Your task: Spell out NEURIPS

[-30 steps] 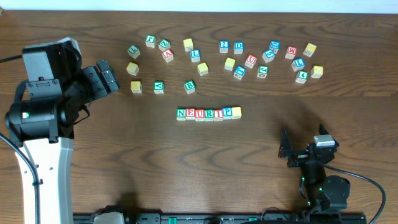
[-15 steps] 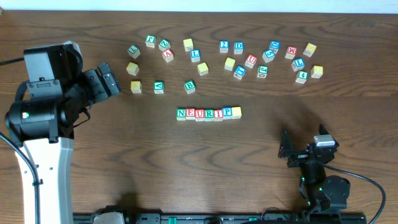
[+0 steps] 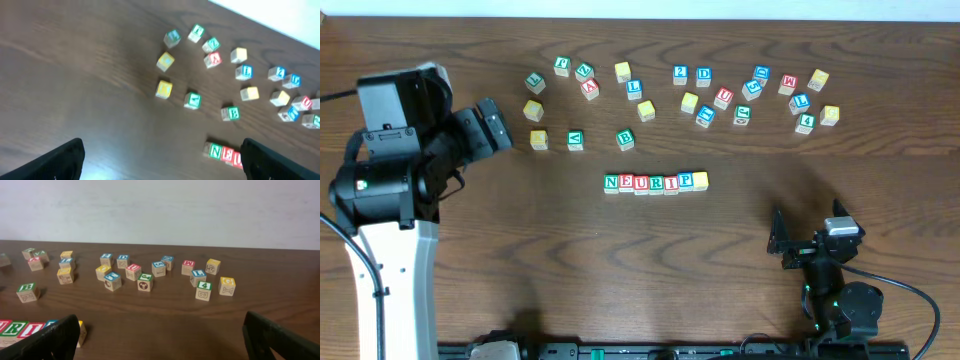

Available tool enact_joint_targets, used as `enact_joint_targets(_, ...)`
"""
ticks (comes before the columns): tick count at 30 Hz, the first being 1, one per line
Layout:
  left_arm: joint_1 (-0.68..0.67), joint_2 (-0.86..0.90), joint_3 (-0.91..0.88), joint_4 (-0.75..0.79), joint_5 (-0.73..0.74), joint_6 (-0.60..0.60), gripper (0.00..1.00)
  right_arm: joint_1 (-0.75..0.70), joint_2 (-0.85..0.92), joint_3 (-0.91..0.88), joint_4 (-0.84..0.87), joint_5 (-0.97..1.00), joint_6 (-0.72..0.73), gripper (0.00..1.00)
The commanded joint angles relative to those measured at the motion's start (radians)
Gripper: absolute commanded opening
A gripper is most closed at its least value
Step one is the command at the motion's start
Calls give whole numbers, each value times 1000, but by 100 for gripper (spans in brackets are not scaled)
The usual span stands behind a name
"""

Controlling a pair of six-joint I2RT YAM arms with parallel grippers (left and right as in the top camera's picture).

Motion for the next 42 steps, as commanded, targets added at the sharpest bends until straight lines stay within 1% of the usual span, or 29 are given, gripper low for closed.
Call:
enact_joint_targets(1, 3, -17, -61, 77, 6, 36, 98, -3, -7, -2, -2, -13, 14, 99)
enact_joint_targets(6, 3, -101, -192, 253, 6, 38, 98, -3, -7, -2, -2, -13, 14, 99)
enact_joint_targets(9, 3, -179, -304, 383, 6, 58, 98, -3, -7, -2, -2, -13, 14, 99)
enact_joint_targets(16, 2, -404, -628, 729, 6, 96, 98, -3, -7, -2, -2, -13, 14, 99)
enact_joint_targets(17, 2, -462, -707, 791, 6, 96, 98, -3, -7, -2, -2, -13, 14, 99)
enact_joint_targets(20, 2, -542, -813, 861, 6, 101, 98, -3, -7, -2, -2, -13, 14, 99)
enact_joint_targets(24, 2, -629, -917, 920, 6, 137, 97, -3, -7, -2, -2, -13, 14, 99)
enact_joint_targets(30, 2, -753, -1028, 921, 6, 190, 98, -3, -7, -2, -2, -13, 14, 99)
enact_joint_targets(35, 2, -830, -1083, 922, 5, 234, 98, -3, -7, -2, -2, -13, 14, 99)
enact_joint_targets(42, 3, -913, -1159, 948, -21, 235, 98, -3, -7, -2, -2, -13, 14, 99)
